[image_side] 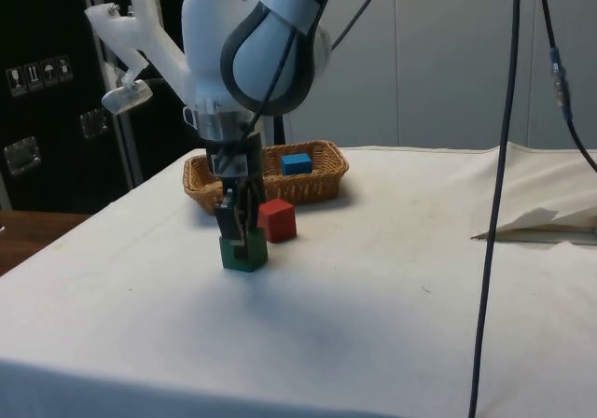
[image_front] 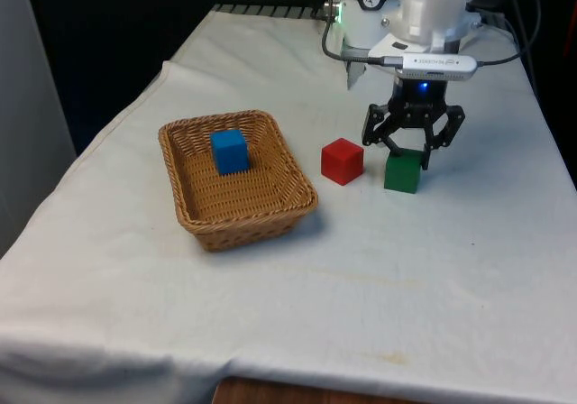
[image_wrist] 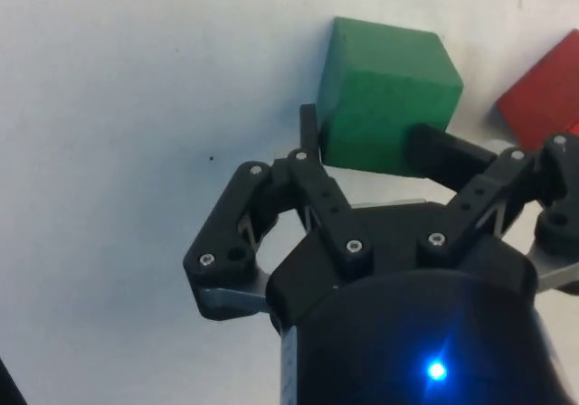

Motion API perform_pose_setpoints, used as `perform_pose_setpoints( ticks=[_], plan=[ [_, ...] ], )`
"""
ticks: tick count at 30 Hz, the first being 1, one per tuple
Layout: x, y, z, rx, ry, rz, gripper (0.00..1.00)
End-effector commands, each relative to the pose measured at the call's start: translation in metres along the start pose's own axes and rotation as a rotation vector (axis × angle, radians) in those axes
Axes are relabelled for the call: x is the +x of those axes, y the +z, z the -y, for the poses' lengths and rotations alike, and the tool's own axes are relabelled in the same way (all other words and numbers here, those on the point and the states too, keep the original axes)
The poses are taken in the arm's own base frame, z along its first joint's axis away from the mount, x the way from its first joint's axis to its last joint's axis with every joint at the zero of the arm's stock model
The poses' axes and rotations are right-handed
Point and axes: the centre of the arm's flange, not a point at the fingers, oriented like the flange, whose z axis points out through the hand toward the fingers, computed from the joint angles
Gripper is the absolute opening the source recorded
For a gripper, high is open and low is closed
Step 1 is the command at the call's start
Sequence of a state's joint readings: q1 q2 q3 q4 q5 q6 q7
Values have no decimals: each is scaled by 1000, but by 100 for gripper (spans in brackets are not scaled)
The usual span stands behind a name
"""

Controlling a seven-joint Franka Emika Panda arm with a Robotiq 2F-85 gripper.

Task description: Pick up exactly two blocks and place them into the basket.

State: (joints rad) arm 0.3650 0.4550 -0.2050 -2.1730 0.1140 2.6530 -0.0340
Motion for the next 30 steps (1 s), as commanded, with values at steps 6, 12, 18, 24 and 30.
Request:
perform_pose_setpoints(
  ticks=[6, 12, 18, 24, 30],
  plan=[
    [0, 2, -1, 1, 3, 3, 0],
    [2, -18, -5, 1, 17, -4, 0],
    [3, -41, -6, 11, 36, -5, 0],
    [4, -58, -7, 19, 49, -11, 0],
    [5, -74, -7, 26, 59, -12, 0]
  ],
)
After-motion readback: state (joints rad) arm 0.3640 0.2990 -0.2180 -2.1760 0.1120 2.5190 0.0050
